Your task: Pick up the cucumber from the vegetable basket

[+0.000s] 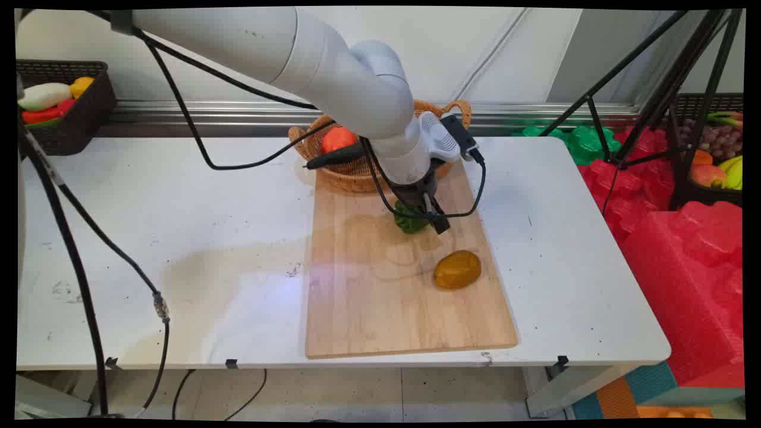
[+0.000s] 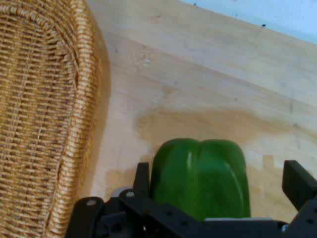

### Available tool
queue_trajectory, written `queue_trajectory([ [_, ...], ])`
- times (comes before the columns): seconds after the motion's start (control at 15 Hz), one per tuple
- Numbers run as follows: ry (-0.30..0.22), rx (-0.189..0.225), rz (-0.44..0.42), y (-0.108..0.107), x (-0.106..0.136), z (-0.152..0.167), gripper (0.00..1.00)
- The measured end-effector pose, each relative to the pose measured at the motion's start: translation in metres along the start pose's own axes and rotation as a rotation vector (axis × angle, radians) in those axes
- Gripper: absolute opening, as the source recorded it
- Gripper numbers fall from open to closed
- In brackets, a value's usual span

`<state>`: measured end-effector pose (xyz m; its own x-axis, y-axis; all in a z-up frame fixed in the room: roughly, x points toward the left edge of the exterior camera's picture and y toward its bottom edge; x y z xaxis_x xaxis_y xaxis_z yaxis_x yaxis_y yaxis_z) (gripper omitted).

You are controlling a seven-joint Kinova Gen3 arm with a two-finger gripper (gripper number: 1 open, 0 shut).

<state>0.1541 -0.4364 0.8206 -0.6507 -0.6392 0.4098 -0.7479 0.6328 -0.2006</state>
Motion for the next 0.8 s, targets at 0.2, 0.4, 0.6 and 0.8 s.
queue_trajectory([
  [0.2, 0.021, -0.003, 0.013, 0.002, 0.002, -0.012, 1.0],
  [0.4, 0.052, -0.002, 0.025, 0.003, 0.004, -0.032, 1.0],
  [0.6, 0.095, 0.005, 0.032, 0.001, 0.005, -0.064, 1.0],
  [0.8, 0.141, 0.015, 0.023, -0.006, -0.001, -0.103, 1.0],
])
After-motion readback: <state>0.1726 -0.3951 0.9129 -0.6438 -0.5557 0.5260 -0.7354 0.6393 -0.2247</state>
